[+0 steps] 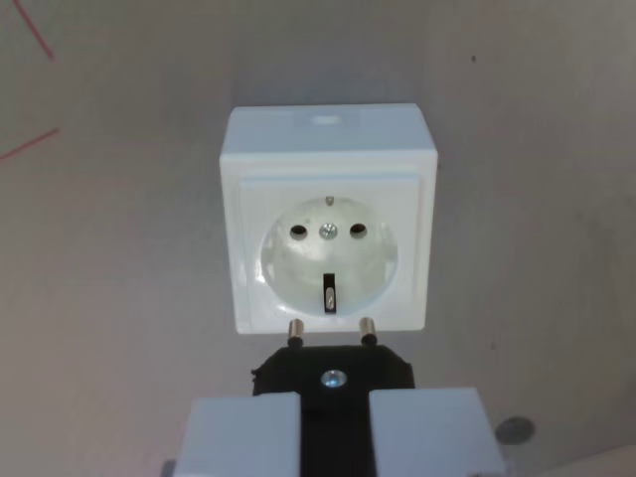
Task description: Move above the white socket
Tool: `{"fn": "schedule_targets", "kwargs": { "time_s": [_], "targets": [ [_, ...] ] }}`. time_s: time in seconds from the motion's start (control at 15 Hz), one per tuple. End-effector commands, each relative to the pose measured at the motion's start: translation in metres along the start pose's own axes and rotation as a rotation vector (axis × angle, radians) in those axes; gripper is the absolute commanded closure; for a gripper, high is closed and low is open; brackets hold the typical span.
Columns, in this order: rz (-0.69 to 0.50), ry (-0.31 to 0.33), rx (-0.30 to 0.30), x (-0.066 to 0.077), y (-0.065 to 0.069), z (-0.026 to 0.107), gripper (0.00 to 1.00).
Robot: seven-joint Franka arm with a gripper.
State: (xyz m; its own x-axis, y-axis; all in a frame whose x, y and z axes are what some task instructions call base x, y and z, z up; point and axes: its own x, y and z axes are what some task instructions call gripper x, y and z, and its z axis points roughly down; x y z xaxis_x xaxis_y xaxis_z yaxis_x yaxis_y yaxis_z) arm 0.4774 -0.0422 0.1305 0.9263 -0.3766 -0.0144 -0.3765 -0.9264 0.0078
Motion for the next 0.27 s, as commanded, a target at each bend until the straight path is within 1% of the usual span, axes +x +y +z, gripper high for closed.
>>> {"fn": "schedule_targets", "kwargs": {
  "time_s": [0.07, 0.27],
  "targets": [
    [-0.001, 0.068, 0.019, 0.0015, 0.0045, 0.0076, 1.0],
    [-0.002, 0.068, 0.02, 0.0023, 0.0049, 0.0098, 1.0]
  ]
}}
